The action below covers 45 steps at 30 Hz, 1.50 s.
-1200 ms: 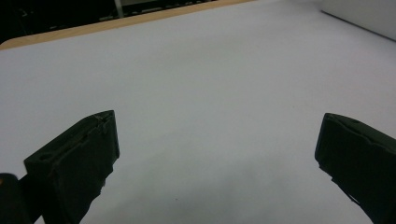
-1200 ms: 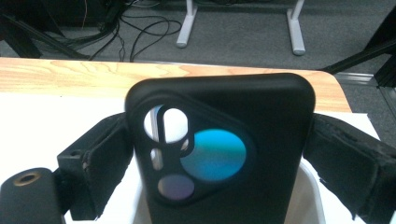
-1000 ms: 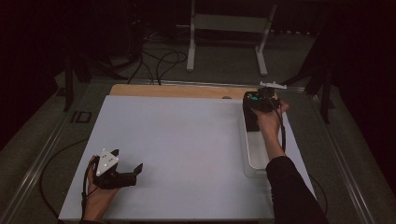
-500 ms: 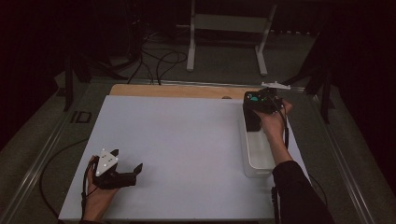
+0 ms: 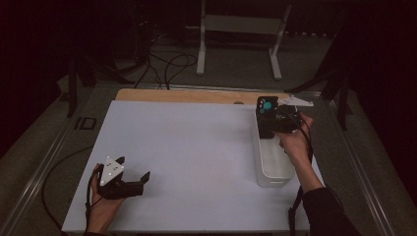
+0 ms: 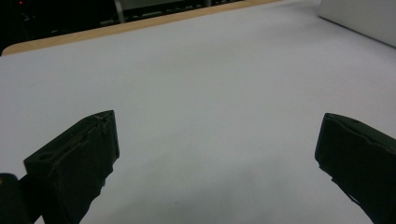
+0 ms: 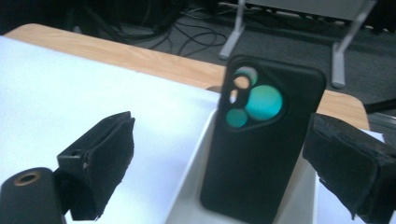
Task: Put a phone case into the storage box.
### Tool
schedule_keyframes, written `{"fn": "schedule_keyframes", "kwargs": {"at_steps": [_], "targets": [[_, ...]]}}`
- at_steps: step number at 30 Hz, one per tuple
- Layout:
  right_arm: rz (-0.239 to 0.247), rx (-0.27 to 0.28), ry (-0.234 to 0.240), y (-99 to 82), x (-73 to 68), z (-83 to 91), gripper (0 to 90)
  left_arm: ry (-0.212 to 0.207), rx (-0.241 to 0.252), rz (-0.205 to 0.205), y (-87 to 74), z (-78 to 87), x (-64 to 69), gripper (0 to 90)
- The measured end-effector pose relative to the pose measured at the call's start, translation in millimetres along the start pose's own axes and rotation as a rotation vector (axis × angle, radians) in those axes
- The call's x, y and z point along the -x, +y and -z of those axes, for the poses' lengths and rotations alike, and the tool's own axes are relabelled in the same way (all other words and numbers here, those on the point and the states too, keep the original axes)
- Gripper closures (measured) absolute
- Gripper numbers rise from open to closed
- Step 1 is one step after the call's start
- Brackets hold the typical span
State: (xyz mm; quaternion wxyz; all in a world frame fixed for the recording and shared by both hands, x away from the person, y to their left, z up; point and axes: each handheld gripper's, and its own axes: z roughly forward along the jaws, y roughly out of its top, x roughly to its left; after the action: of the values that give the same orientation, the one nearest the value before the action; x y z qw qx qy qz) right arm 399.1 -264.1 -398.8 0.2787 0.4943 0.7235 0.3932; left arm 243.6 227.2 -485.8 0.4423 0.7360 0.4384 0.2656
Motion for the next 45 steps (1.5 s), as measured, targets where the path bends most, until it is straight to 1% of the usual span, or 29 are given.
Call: {"fn": "schedule_keyframes", "kwargs": {"at_steps": [7, 8, 10, 12, 13, 16, 18, 20, 22, 24, 30, 32, 34, 37, 40, 42, 45], "targets": [[0.027, 0.044, 0.074, -16.6, -15.3, 26.2, 9.0, -0.004, 0.016, 0.000, 3.3, 3.9, 0.1, 0.3], [0.027, 0.053, 0.083, -19.8, -17.7, 29.4, 9.4, -0.007, 0.019, 0.001, 3.8, 4.4, 0.0, 0.3], [0.030, 0.054, 0.091, -27.3, -22.9, 35.6, 9.4, -0.009, 0.024, 0.001, 4.7, 4.8, -0.4, 0.3], [0.020, 0.072, 0.114, -34.2, -26.0, 39.8, 9.4, -0.009, 0.025, -0.002, 5.5, 6.0, -1.3, 0.3], [0.020, 0.072, 0.114, -34.2, -26.0, 39.8, 9.4, -0.009, 0.025, -0.002, 5.5, 6.0, -1.3, 0.3], [0.017, 0.082, 0.134, -50.4, -30.9, 48.9, 9.4, -0.008, 0.034, 0.006, 6.3, 8.6, -3.3, 0.3], [0.014, 0.087, 0.140, -53.1, -31.8, 50.7, 9.3, -0.006, 0.037, 0.011, 6.6, 9.3, -3.8, 0.3], [0.014, 0.117, 0.150, -64.4, -35.6, 59.2, 9.3, -0.006, 0.041, 0.011, 7.1, 11.0, -5.1, 0.3], [0.021, 0.135, 0.155, -71.4, -38.5, 64.3, 9.4, -0.007, 0.044, 0.010, 7.5, 12.1, -5.4, 0.3], [0.038, 0.149, 0.163, -79.6, -41.6, 68.6, 9.4, -0.010, 0.047, 0.010, 7.8, 13.2, -5.4, 0.3], [0.069, 0.185, 0.182, -97.2, -50.2, 75.6, 9.4, -0.023, 0.066, 0.002, 9.0, 15.8, -4.2, 0.3], [0.071, 0.194, 0.186, -100.1, -51.8, 76.7, 9.4, -0.026, 0.070, 0.002, 9.0, 16.5, -4.4, 0.3], [0.083, 0.207, 0.198, -108.7, -54.2, 79.8, 9.4, -0.027, 0.074, 0.002, 8.8, 17.0, -4.5, 0.3], [0.072, 0.220, 0.218, -116.4, -54.5, 82.2, 9.3, -0.032, 0.081, 0.002, 8.2, 17.5, -3.7, 0.3], [0.079, 0.228, 0.213, -123.2, -54.0, 83.9, 9.3, -0.040, 0.089, 0.000, 6.5, 17.6, -2.9, 0.3], [0.051, 0.236, 0.225, -128.0, -51.9, 84.9, 9.3, -0.043, 0.099, -0.006, 5.4, 17.9, -1.8, 0.3], [0.047, 0.248, 0.230, -132.6, -50.7, 86.7, 9.3, -0.050, 0.119, -0.013, 4.4, 19.7, 0.0, 0.3]]}}
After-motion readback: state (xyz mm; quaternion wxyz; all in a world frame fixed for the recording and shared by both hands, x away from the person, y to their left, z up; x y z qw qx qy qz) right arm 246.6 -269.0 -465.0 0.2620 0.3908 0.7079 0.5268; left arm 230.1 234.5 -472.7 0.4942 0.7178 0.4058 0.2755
